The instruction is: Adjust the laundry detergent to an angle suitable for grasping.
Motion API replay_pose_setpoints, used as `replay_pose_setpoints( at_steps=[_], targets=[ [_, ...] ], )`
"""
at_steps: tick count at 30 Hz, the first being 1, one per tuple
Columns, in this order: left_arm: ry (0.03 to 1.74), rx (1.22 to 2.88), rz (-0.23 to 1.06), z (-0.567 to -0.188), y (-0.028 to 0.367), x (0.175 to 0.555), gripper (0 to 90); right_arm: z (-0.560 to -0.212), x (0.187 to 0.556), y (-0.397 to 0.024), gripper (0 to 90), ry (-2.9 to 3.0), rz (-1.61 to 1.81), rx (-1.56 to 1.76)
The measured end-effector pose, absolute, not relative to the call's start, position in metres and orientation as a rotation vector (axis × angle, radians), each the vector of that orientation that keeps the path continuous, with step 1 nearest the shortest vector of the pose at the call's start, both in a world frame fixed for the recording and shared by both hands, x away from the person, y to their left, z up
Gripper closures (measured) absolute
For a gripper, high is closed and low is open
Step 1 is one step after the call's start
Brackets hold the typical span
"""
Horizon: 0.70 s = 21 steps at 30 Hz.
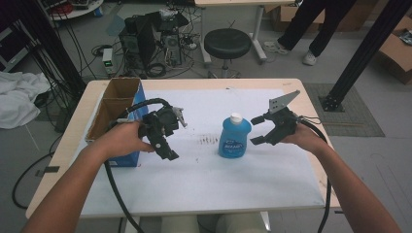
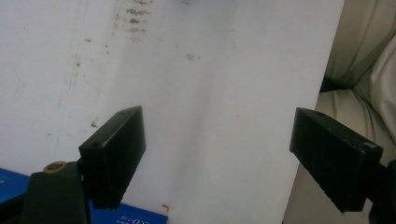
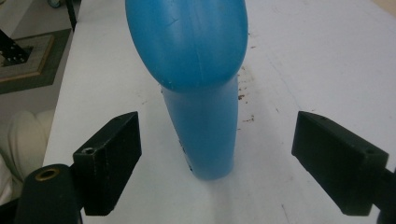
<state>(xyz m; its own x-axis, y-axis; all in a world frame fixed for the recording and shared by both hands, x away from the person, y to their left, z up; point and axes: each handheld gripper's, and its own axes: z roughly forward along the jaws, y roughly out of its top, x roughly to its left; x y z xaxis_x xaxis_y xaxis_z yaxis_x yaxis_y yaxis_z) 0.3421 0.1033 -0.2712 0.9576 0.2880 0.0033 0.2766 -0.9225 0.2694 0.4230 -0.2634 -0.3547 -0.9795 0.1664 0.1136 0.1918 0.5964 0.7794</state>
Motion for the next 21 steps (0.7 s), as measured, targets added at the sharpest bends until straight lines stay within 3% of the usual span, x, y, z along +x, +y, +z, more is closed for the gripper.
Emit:
replay_pose_setpoints(
  at_steps=[21],
  targets=[
    [0.420, 2.836, 0.057, -0.272, 0.102, 0.344, 18.9, -0.367, 0.422, -0.252, 15.4, -2.732, -1.456, -0.288]
  ],
)
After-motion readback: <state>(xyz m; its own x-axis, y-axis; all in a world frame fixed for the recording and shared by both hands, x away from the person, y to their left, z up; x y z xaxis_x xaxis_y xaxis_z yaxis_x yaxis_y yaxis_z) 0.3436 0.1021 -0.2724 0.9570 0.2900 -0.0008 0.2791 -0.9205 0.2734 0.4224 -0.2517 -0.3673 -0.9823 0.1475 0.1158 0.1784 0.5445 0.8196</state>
